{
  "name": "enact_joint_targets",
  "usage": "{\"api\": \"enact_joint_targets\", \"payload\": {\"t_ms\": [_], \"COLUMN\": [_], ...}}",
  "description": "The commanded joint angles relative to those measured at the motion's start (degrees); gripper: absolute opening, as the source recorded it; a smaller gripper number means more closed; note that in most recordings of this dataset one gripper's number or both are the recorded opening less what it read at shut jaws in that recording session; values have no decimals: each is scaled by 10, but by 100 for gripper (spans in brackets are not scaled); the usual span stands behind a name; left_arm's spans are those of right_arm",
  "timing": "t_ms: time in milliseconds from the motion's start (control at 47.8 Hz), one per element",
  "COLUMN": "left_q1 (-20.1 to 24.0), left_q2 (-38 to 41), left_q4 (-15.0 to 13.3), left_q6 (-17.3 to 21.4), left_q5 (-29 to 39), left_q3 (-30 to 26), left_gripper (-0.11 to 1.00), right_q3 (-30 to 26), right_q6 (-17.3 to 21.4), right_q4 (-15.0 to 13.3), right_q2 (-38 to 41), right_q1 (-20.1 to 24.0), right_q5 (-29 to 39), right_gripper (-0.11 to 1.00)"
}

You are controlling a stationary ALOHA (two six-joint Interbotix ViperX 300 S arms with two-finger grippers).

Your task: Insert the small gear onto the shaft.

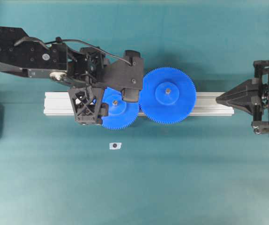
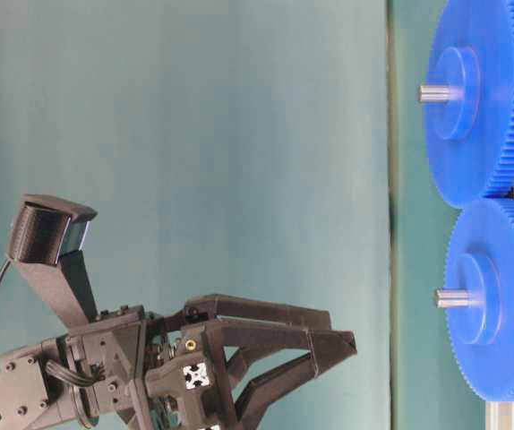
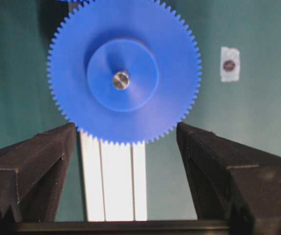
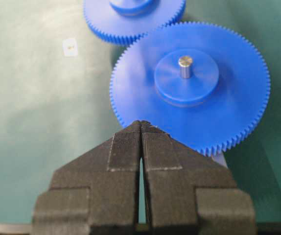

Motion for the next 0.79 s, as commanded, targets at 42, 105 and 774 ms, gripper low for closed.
{"api": "enact_joint_targets", "payload": {"t_ms": [42,105,774], "left_q1": [-3,-2,-2], "left_q2": [-13,-13,-11], "left_q4": [1,1,1], "left_q6": [-2,-2,-7], "left_q5": [-16,-20,-25], "left_q3": [-14,-14,-14], "left_gripper": [78,78,78], "right_q3": [-7,-7,-4], "right_q6": [5,5,5], "right_q4": [0,0,0], "right_q2": [2,3,3], "right_q1": [-1,-1,-1], "right_q5": [-5,-6,-7], "right_gripper": [0,0,0]}}
